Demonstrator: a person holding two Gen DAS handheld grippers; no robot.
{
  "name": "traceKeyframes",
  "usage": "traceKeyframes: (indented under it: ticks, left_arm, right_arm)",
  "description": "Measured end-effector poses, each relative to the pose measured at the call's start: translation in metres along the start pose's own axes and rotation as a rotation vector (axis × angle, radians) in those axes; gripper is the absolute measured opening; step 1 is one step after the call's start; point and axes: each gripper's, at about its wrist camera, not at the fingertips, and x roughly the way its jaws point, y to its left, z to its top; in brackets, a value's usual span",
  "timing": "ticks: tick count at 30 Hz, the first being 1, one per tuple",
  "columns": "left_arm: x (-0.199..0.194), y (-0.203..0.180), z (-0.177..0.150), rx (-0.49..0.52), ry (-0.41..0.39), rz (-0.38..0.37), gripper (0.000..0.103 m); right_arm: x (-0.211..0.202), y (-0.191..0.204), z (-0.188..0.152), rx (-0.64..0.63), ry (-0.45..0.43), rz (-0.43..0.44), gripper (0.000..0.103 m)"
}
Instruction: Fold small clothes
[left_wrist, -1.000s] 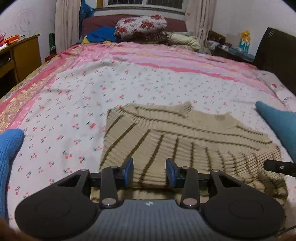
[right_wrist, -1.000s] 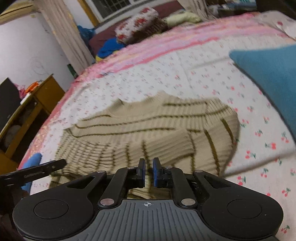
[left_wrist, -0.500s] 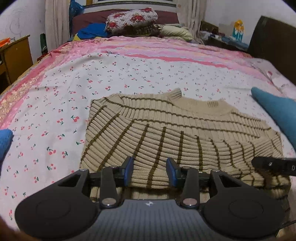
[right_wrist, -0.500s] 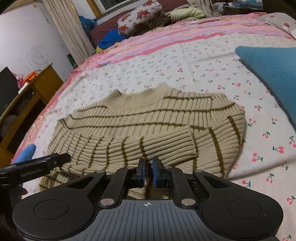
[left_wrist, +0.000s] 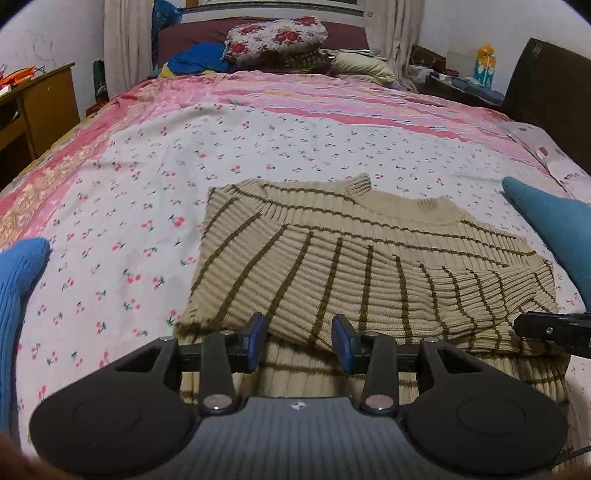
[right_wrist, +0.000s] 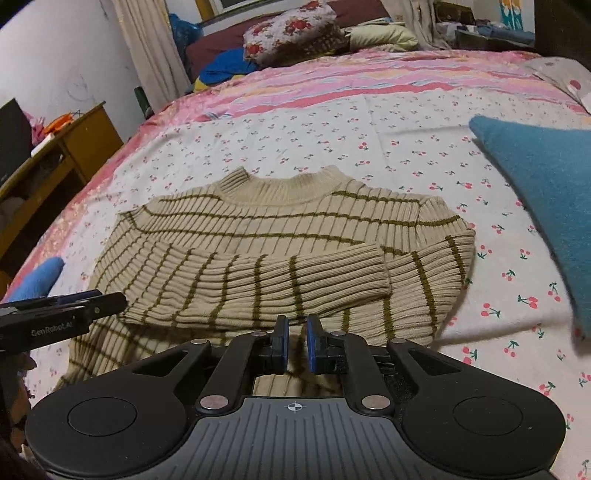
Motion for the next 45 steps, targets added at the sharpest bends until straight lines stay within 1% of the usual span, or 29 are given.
traceKeyframes:
  ticks: [6, 11, 28, 35, 37, 39, 45]
  left_arm:
    - [-0.013, 0.008, -0.009, 0.002, -0.005, 0.012, 0.045]
    - [-0.024, 0.022, -0.021, -0.017, 0.005, 0.019, 0.045]
    - [-0.063, 0.065, -0.062, -0.033, 0.027, 0.069, 0.045]
    - [-0.075, 0.079, -0.077, -0.063, 0.046, 0.058, 0.045]
    - [-0.077, 0.080, -0.082, -0.070, 0.052, 0.050, 0.045]
    - [-0.080, 0.081, -0.086, -0.076, 0.053, 0.044, 0.045]
    - [-0.086, 0.081, -0.096, -0.075, 0.063, 0.033, 0.045]
  right_arm:
    - [-0.010, 0.013, -0.003, -0.041, -0.004, -0.009, 0.013]
    - [-0.018, 0.021, -0.008, -0.062, -0.002, -0.013, 0.013]
    - [-0.040, 0.047, -0.035, -0.148, 0.020, -0.033, 0.016]
    - [-0.051, 0.053, -0.051, -0.171, 0.034, -0.040, 0.017]
    - [-0.055, 0.054, -0.056, -0.177, 0.037, -0.042, 0.021]
    - [-0.057, 0.056, -0.061, -0.182, 0.039, -0.045, 0.022]
    - [-0.065, 0.058, -0.073, -0.183, 0.044, -0.047, 0.022]
